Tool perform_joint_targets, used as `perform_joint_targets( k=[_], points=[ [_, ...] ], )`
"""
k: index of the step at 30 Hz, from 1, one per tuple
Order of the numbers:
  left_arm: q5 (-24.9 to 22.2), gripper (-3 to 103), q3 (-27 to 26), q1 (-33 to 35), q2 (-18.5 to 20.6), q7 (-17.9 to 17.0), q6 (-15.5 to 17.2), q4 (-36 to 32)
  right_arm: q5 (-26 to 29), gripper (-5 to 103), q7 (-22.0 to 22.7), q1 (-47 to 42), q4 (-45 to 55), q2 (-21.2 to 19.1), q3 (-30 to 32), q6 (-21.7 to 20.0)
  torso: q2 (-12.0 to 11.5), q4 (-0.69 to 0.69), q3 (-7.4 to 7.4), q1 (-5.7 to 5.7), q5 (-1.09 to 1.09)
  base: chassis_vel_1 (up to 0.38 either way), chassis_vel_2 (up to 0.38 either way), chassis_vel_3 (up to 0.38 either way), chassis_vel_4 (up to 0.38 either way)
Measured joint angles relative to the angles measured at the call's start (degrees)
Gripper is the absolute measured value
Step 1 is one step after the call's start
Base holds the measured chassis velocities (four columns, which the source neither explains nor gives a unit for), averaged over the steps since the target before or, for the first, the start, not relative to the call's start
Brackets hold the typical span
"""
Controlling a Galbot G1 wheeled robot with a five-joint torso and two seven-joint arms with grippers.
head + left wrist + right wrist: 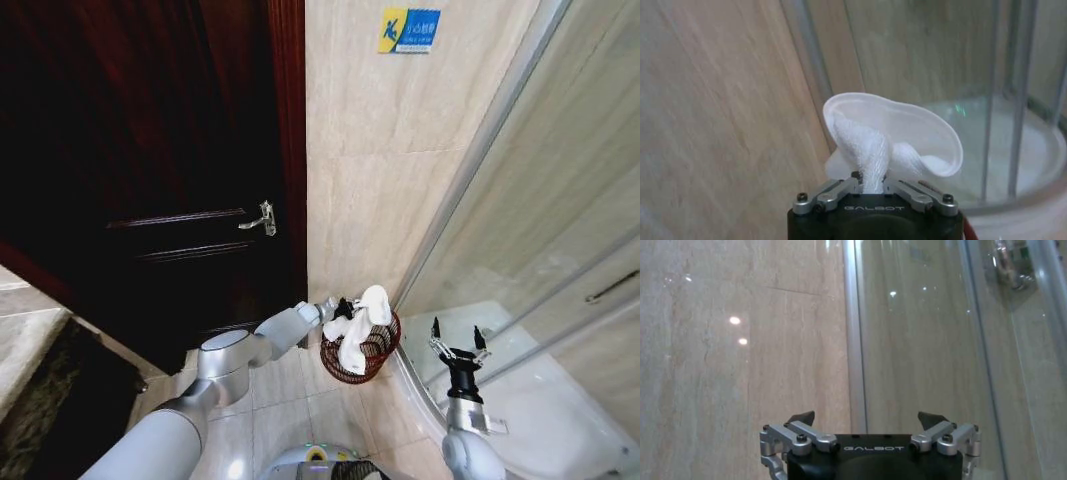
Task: Discard the used towel into the hamper.
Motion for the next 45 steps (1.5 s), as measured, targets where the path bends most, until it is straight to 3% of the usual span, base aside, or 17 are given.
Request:
perform_joint_targets(
  k=[7,14,16,22,25,33,35,37,38,41,45],
  points=[
    [3.52,3,1.13,1.32,-0.01,-0.02,-0.25,0.55,0.08,100,-0.21,0.28,-0.46,0.07,-0.06,0.02,-0.01,0.00,0.01,0.04,-0.04,0.012,-0.024,-0.013,0.016],
    [3.62,-1,2.82,2.25,-0.01,-4.61,0.48,0.06,0.03,100,-0.43,0.11,-0.57,0.41,-0.27,0.27,-0.01,0.00,0.01,0.07,-0.04,0.000,0.000,0.000,0.000],
    [3.32,3,2.91,2.39,-0.01,-5.71,0.73,-0.23,0.02,100,-0.45,0.02,-0.59,0.47,-0.28,0.32,-0.01,0.00,0.01,0.06,-0.04,0.000,0.000,0.000,0.000],
    [2.94,30,2.38,2.48,-0.01,-7.76,0.42,-0.62,-0.07,100,-0.66,-0.44,-0.50,0.75,-0.35,0.50,-0.02,0.00,0.01,0.05,-0.04,0.000,0.000,0.000,0.000],
    [2.91,36,1.96,2.48,-0.01,-8.01,0.21,-0.65,-0.08,100,-0.75,-0.65,-0.45,0.77,-0.35,0.60,-0.02,0.00,0.01,0.05,-0.04,0.000,0.000,0.000,0.000],
    [2.99,74,1.22,2.48,-0.01,-8.87,-0.88,-1.31,-0.07,100,-0.83,-1.43,-0.13,0.78,-0.16,0.86,-0.03,0.00,0.01,0.05,-0.03,0.000,0.000,0.000,0.000],
    [3.14,74,0.85,2.48,-0.01,-8.89,-1.18,-1.52,-0.04,100,-0.83,-1.51,-0.01,0.77,-0.10,0.86,-0.03,0.00,0.01,0.05,-0.03,0.000,0.000,0.000,0.000],
    [3.93,84,-0.41,2.50,0.00,-9.39,-2.31,-2.19,0.02,100,-0.93,-1.90,0.44,0.74,0.01,0.86,-0.03,0.01,0.01,0.05,-0.03,0.000,0.000,0.000,0.000],
    [3.93,84,-0.41,2.50,0.00,-9.39,-2.31,-2.19,0.02,100,-0.93,-1.90,0.44,0.74,0.01,0.86,-0.03,0.01,0.01,0.05,-0.03,0.000,0.000,0.000,0.000],
    [3.87,98,-1.16,2.66,0.00,-14.89,-1.35,-8.95,0.36,100,-1.36,-3.34,2.18,0.75,-0.05,0.51,-0.04,0.01,0.00,0.05,-0.03,0.000,0.000,0.000,0.000],
    [0.92,100,-1.23,3.28,0.32,-20.98,1.48,-18.84,0.48,100,-1.62,-4.92,4.50,0.87,-0.20,-0.29,-0.04,-0.03,0.00,0.05,-0.05,0.000,0.000,0.000,0.000]
  ],
)
